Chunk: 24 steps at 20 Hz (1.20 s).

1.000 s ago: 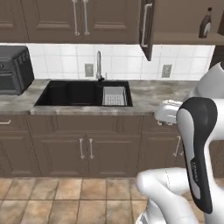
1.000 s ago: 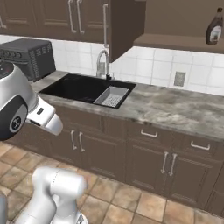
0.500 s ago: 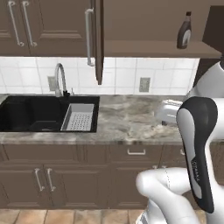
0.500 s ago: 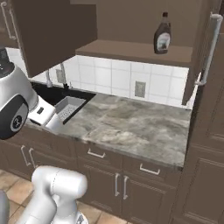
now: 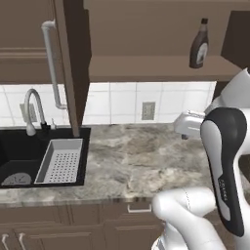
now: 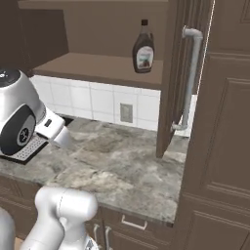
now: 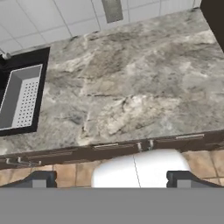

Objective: Move the mustard and syrup bottle from the cabinet to the dining counter.

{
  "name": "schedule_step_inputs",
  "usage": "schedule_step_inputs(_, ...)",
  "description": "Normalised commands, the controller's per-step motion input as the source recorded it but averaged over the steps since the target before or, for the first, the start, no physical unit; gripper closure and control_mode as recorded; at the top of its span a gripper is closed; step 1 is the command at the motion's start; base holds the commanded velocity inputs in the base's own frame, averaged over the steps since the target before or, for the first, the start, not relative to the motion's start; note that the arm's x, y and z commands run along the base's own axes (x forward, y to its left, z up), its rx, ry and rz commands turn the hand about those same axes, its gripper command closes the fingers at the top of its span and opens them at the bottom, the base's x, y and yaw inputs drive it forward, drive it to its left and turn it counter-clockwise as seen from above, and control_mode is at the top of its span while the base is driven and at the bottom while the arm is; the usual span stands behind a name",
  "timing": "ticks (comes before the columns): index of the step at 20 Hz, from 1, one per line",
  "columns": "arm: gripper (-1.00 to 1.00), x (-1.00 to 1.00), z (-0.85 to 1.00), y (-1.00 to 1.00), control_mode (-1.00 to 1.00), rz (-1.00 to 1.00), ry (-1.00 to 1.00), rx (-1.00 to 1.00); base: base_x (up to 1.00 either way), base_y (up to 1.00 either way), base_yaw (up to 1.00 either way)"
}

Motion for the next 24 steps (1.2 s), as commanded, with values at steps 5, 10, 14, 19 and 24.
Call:
schedule_step_inputs(5, -1.0, 0.0, 0.0, 0.0, 1.0, 0.0, 0.0, 0.0, 0.94, 0.35, -0.39)
schedule_step_inputs(10, -1.0, 0.16, 0.14, 0.04, -1.0, -0.22, -0.04, -0.04, 0.28, 0.08, -0.18)
schedule_step_inputs(14, -1.0, 0.0, 0.84, 0.03, -1.0, -0.25, -0.28, -0.1, 0.0, 0.0, 0.0)
schedule_step_inputs(19, -1.0, 0.1, 0.9, -0.09, -1.0, -0.08, -0.26, -0.05, 0.0, 0.0, 0.0)
schedule_step_inputs(24, -1.0, 0.36, 0.67, -0.26, -1.0, 0.0, -0.17, 0.0, 0.0, 0.0, 0.0)
